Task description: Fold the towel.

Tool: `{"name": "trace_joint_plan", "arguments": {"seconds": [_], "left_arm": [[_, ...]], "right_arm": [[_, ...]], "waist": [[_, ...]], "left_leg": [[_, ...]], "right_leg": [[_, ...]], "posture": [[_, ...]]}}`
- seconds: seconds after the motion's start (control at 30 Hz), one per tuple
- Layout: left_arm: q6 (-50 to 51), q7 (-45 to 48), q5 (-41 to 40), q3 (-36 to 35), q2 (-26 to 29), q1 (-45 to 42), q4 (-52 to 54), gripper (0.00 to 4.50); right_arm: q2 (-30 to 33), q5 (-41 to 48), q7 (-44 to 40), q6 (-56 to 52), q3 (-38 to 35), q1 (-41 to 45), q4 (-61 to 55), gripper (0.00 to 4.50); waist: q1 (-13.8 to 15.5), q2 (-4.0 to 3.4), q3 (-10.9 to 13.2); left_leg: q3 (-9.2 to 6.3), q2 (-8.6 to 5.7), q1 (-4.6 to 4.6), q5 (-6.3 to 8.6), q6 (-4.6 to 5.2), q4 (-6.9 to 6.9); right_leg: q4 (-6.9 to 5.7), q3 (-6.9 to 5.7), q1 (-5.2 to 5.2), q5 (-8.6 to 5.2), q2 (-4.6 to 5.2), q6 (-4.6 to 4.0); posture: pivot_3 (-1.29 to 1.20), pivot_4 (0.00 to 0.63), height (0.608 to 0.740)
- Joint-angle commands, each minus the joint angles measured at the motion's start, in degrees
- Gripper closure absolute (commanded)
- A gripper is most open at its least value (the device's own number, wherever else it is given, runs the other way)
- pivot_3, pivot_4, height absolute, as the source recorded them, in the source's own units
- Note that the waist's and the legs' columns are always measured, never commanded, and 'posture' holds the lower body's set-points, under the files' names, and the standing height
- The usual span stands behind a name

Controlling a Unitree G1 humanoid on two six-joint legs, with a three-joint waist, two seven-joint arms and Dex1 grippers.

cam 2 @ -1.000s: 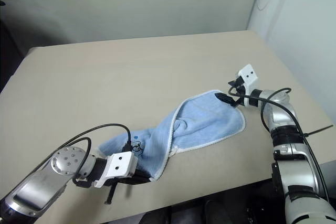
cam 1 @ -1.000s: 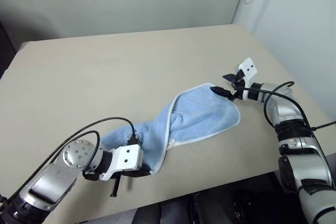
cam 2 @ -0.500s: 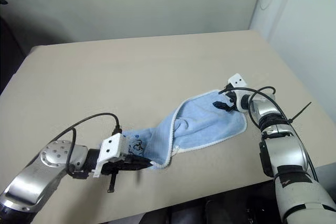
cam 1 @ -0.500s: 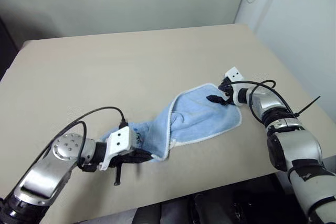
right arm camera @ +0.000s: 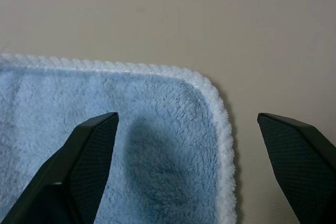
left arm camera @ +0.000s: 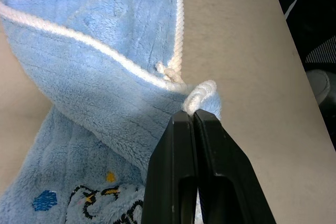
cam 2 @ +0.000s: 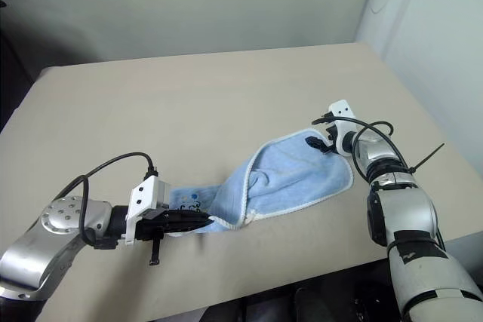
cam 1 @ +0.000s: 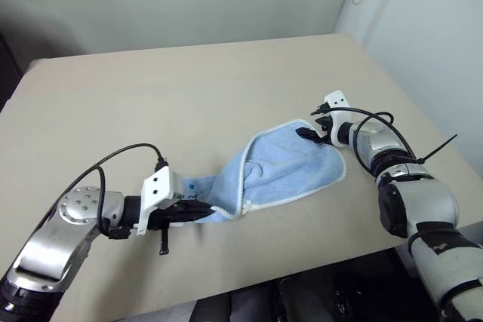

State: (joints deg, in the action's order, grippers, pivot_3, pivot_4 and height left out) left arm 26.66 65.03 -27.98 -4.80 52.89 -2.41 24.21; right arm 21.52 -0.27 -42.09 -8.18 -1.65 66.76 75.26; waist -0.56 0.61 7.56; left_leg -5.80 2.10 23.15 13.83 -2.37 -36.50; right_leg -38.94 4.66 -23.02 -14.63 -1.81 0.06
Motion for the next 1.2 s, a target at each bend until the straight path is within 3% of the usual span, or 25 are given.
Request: {"name": "trace_joint_plan", "arguments": {"seconds": [0.03, 0.07, 0.17, 0.5, 0.63, 0.77, 0.97, 1.2], "left_arm": [[-0.14, -0.64, -1.11, -2.60, -0.06, -0.02, -0.35, 4.49], [-0.16, -0.71, -1.21, -2.82, -0.02, -0.03, -0.57, 4.49], [-0.21, -1.01, -1.29, -3.63, 0.00, 0.13, -0.98, 4.50], [-0.08, -2.39, -2.00, -5.11, -0.48, 2.03, -0.56, 4.50], [-0.17, -2.61, -2.23, -5.12, -0.34, 2.21, -0.51, 4.50], [3.34, -8.57, -9.73, -13.18, -4.86, -1.17, -3.33, 4.50], [11.78, -23.91, -24.48, -27.96, -10.67, -13.61, -12.79, 4.50], [11.02, -31.71, -23.59, -27.57, -12.49, -24.43, -21.70, 4.50]], "right_arm": [[-0.57, -0.68, 1.52, 0.81, -0.58, 1.38, -0.04, 0.00], [-0.80, -1.04, 1.75, 1.08, -0.30, 1.34, 0.02, 0.00], [-1.48, -1.66, 2.75, 1.60, -0.18, 1.10, 0.23, 0.88], [-2.42, -0.54, 4.06, 0.60, -2.84, 0.87, 0.48, 4.41], [-2.48, -0.80, 4.08, 0.54, -3.28, 0.86, 0.45, 4.47], [-0.95, -0.84, 3.36, 2.78, -3.46, 1.23, -0.60, 4.47], [3.40, 3.32, 0.28, 4.26, -7.69, 2.80, -2.81, 4.47], [5.13, 4.68, 2.03, 6.36, -9.61, 5.09, -4.74, 4.47]], "waist": [[-0.08, 0.00, 0.00], [-0.11, 0.00, 0.00], [-0.19, 0.00, 0.00], [-0.37, 0.00, 0.00], [-0.41, 0.00, 0.00], [-0.41, 0.00, 0.00], [0.04, -0.03, 0.02], [-0.19, -0.01, 0.01]], "left_leg": [[0.00, 0.00, 0.00, 0.00, 0.00, 0.00], [0.00, 0.00, 0.01, 0.00, 0.00, 0.01], [0.01, 0.00, 0.03, 0.00, 0.00, 0.00], [0.01, 0.00, 0.03, 0.00, 0.00, 0.01], [0.01, 0.00, 0.03, 0.00, 0.00, 0.00], [0.01, 0.01, 0.05, 0.00, -0.01, 0.00], [0.03, 0.02, 0.07, -0.08, -0.12, -0.06], [0.03, 0.02, 0.01, -0.32, -0.34, -0.03]], "right_leg": [[0.00, 0.00, 0.00, 0.00, 0.00, 0.00], [0.00, 0.00, -0.02, 0.00, 0.00, 0.00], [0.01, 0.00, -0.03, 0.00, 0.00, 0.00], [0.01, 0.00, -0.04, 0.00, 0.00, 0.00], [0.00, 0.00, -0.04, 0.00, 0.00, 0.00], [-0.01, -0.02, -0.04, 0.00, 0.00, 0.00], [-0.03, -0.03, -0.03, 0.02, 0.01, 0.00], [0.02, -0.02, 0.01, 0.02, -0.01, 0.00]], "posture": [[0.00, 0.150, 0.740], [0.00, 0.150, 0.740], [0.00, 0.150, 0.740], [0.00, 0.150, 0.740], [0.00, 0.150, 0.740], [0.00, 0.150, 0.740], [0.00, 0.150, 0.740], [0.00, 0.150, 0.740]]}}
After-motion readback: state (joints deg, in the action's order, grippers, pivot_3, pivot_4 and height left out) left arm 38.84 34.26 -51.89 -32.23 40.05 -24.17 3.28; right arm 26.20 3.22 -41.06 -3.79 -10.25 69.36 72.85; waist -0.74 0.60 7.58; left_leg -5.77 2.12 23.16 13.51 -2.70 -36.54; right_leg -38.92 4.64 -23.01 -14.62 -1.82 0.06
